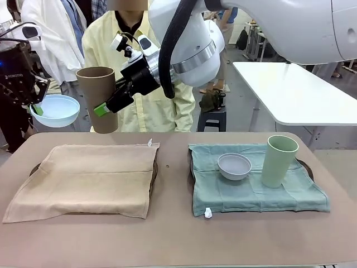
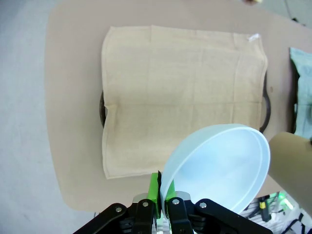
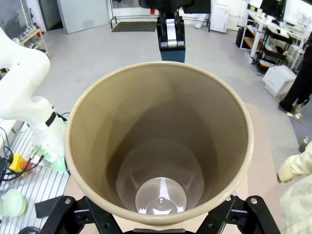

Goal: Set up a tray with a mat and arrange the tableware.
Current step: Place the Picnic Bowl and Reusable plastic cup back onto the Handle tray in front of the human's position.

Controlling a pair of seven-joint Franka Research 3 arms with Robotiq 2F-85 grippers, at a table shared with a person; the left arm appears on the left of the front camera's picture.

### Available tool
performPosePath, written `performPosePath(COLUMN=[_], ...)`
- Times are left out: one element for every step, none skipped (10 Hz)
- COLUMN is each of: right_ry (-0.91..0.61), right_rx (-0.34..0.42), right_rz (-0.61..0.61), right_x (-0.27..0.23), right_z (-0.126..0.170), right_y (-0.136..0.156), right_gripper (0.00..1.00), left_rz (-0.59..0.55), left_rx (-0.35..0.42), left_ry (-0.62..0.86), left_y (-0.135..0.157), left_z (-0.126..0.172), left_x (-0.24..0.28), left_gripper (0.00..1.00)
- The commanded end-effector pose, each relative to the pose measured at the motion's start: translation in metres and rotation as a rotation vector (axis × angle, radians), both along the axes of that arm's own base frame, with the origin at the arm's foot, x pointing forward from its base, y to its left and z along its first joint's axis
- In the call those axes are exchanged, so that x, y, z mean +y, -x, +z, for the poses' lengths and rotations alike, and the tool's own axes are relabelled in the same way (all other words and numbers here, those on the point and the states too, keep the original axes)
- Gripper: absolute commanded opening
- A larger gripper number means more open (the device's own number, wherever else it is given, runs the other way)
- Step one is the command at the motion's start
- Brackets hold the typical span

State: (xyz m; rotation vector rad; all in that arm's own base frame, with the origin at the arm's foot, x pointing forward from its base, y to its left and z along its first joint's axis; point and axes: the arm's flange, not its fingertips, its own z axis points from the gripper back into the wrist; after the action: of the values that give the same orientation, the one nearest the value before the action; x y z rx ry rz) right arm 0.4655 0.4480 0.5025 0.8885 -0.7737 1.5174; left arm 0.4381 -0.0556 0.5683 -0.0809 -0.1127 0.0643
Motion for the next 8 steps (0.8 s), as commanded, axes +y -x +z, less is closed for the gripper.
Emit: performPosePath(right_ry=[-0.034,-0.044,-0.036,-0.034,-0.023,-0.01,0.016,0.022], right_rx=[0.006,0.001,-0.008,-0.028,-0.044,-0.082,-0.113,-0.114], right_rz=[0.045,0.053,0.069,0.085,0.106,0.132,0.155,0.18], right_x=[-0.011,-0.011,-0.011,-0.008,-0.003,0.002,0.008,0.011], right_z=[-0.034,-0.051,-0.067,-0.083,-0.1,-0.119,-0.135,-0.152], right_y=[-0.016,-0.02,-0.025,-0.029,-0.032,-0.035,-0.039,-0.042], right_gripper=[0.84,0.84,0.84,0.84,0.84,0.84,0.84,0.84], left_rz=[-0.077,-0.08,-0.085,-0.079,-0.085,-0.077,-0.07,-0.065], left_rx=[0.039,0.08,0.114,0.121,0.129,0.126,0.109,0.084], left_ry=[0.118,0.147,0.155,0.146,0.121,0.106,0.102,0.113], left_y=[-0.016,-0.021,-0.028,-0.034,-0.037,-0.041,-0.046,-0.05], left_z=[-0.029,-0.047,-0.067,-0.085,-0.102,-0.121,-0.135,-0.15], left_x=[0.021,0.03,0.037,0.041,0.041,0.041,0.04,0.039], left_gripper=[0.05,0.05,0.05,0.05,0.05,0.05,0.05,0.05])
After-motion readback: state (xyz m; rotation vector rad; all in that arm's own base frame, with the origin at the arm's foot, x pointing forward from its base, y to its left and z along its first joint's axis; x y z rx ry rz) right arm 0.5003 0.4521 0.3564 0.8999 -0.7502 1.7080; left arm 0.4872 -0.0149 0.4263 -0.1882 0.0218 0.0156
